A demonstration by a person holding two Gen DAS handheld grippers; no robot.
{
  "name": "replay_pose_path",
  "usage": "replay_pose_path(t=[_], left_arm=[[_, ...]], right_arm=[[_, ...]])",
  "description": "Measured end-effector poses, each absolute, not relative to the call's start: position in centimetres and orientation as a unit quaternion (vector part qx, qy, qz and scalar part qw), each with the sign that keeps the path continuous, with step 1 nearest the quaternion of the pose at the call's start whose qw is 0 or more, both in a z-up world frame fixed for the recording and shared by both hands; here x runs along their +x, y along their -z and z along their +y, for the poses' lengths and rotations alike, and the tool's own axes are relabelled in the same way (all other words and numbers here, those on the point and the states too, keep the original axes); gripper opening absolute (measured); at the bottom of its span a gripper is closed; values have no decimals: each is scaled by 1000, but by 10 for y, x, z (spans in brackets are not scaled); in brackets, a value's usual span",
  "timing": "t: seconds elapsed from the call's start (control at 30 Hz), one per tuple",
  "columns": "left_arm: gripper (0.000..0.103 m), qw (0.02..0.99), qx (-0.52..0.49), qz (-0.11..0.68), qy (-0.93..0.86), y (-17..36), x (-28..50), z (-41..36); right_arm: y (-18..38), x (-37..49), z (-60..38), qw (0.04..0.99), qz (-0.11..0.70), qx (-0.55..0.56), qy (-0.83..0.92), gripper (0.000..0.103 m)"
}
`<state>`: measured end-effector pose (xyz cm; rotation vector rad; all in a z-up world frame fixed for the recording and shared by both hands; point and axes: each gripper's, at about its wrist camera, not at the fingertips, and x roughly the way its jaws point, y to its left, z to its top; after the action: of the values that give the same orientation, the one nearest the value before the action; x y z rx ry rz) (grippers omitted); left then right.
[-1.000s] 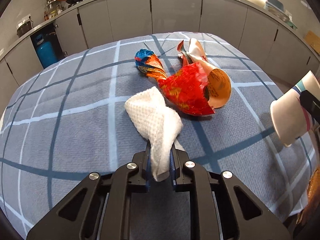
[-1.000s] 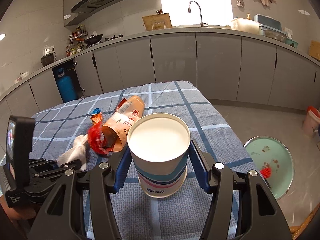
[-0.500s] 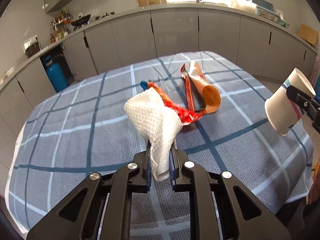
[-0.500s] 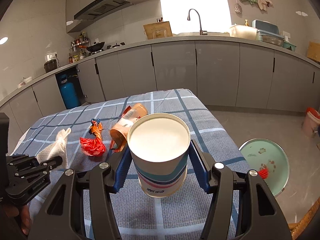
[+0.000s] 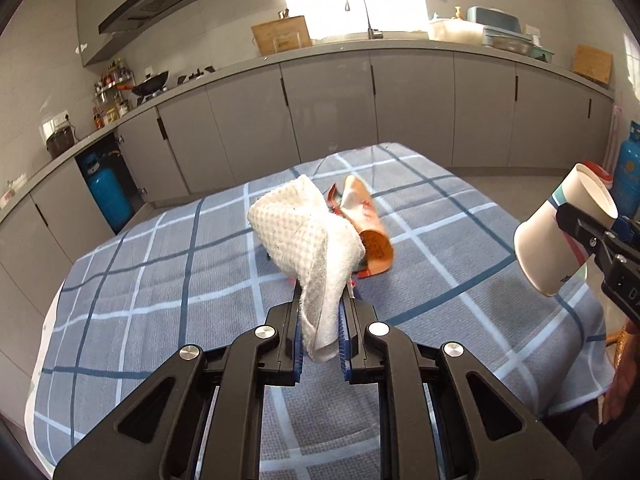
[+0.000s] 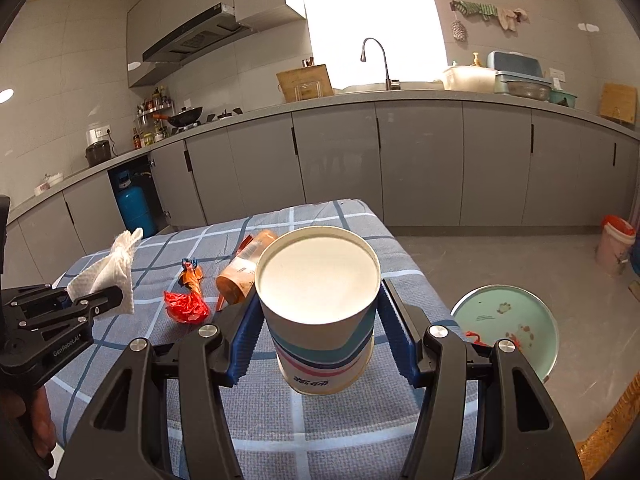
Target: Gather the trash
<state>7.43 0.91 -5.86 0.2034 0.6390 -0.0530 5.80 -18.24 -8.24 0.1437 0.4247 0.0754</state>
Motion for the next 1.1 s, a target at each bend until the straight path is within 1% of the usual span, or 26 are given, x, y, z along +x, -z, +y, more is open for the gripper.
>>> replay_pose_path(t=[0.47,1.1], left_arm=[[15,950,138,271,76,35,79,-53],[15,947,161,240,139,27,91,-117]], right_arm=[[77,45,-232,976,191,106,6,57],[81,38,-291,972,182,130,69,57]])
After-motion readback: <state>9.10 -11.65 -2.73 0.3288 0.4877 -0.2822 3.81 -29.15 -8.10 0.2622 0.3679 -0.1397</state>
